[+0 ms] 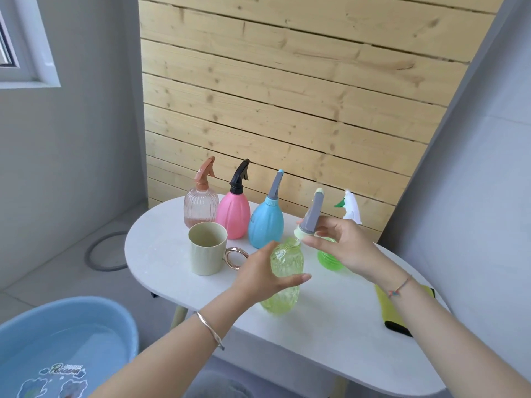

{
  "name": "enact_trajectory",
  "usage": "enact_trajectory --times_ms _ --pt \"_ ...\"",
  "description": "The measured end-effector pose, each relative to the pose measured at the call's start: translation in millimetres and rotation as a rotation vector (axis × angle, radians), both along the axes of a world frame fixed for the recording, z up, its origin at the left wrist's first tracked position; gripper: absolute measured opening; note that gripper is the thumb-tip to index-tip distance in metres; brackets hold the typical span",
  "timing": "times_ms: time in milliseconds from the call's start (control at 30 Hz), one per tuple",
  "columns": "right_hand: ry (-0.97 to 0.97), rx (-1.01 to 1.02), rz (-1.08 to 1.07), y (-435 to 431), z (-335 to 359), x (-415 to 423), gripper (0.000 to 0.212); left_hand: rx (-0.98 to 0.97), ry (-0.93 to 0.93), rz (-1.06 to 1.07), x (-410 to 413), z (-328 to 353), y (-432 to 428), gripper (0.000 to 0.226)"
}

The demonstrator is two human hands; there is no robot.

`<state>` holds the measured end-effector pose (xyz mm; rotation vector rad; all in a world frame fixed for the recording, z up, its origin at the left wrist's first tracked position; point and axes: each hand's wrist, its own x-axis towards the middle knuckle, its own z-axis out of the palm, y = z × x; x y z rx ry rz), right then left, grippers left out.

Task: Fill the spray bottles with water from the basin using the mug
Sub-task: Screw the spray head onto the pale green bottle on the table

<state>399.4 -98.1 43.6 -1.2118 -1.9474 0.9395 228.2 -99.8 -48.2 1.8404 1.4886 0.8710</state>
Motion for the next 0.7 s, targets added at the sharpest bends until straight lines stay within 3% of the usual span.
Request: enact_trajectory --times_ms 200,433,700 --pt "-0.017 -0.069 0.040 9 -9 -4 0.025 -0.225 -0.011 -0.246 -25 -7 17 0.099" --pt "-0.154 -0.026 0.015 16 -5 -9 0.028 -0.117 -0.003 -0.199 -18 -9 19 0.103" --pt "-0.019 0.052 -0.159 2 -19 -6 0.021 0.044 0.028 -0.127 0 -15 16 0.088"
